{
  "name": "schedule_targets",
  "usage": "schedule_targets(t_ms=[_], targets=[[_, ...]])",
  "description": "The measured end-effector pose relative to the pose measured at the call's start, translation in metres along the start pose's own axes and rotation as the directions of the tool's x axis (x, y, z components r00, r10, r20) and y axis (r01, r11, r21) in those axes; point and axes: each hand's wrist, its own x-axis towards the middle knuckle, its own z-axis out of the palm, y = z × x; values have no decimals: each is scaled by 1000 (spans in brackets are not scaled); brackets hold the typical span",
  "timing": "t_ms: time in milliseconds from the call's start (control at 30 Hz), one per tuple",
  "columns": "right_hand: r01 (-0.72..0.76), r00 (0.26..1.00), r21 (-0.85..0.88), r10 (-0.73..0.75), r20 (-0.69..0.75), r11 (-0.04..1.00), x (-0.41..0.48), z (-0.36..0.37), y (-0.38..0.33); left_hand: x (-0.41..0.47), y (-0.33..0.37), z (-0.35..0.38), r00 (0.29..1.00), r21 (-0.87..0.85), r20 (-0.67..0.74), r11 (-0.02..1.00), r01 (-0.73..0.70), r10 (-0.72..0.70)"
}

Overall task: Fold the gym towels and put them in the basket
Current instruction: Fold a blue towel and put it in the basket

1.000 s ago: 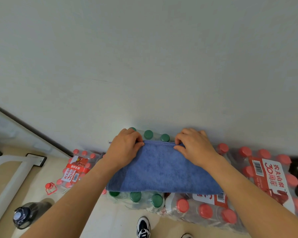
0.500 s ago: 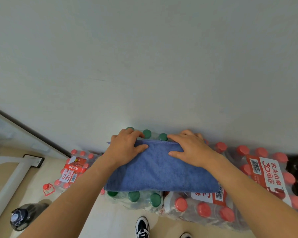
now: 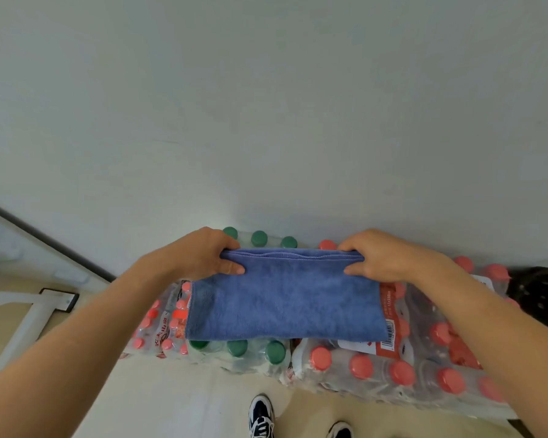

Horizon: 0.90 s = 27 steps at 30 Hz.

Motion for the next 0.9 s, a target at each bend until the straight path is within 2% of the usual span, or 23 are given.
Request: schedule_targets(t_ms=[67,200,267,333,400,467,500,533,567,600,633,767,833,900], targets=[[-15,999,39,16,-42,999,-15,-16,4,-5,8,-14,996,16,-85,1000,-10,12],[-38,973,65,52,-225,997,-56,-53,17,-12,42,-44,946,86,-314,995,-55,79],[-51,950,38,60,-307,998,-81,-70,27,-12,66,-56,897,126,-414,985,-114,157],[-67,907,-9,57,-417,998,-107,-83,42,-8,91,-62,793,204,-530,953,-226,302],[-65,792,-141,-35,-610,988,-134,-86,57,0,116,-60,618,331,-654,900,-284,436],[-99,591,-313,-197,-782,945,-160,-73,72,7,141,-51,453,371,-768,891,-261,452],[-121,493,-368,-266,-829,922,-173,-59,78,8,152,-41,398,376,-802,895,-241,445],[-143,431,-400,-307,-849,905,-184,-42,85,9,161,-27,368,374,-822,900,-226,434],[-159,401,-422,-332,-854,893,-194,-19,92,9,166,-7,361,364,-831,904,-224,424],[-165,403,-436,-343,-848,884,-200,7,102,8,169,15,378,354,-824,905,-235,421],[-163,440,-447,-340,-831,880,-206,34,111,7,171,41,422,347,-801,904,-249,424],[-62,721,-451,-272,-637,891,-214,124,139,0,168,125,705,303,-583,913,-273,404],[13,789,-413,-263,-555,911,-217,136,140,-4,166,138,819,229,-480,946,-230,315],[31,830,-358,-223,-511,933,-219,135,138,-7,168,134,901,155,-395,980,-128,181]])
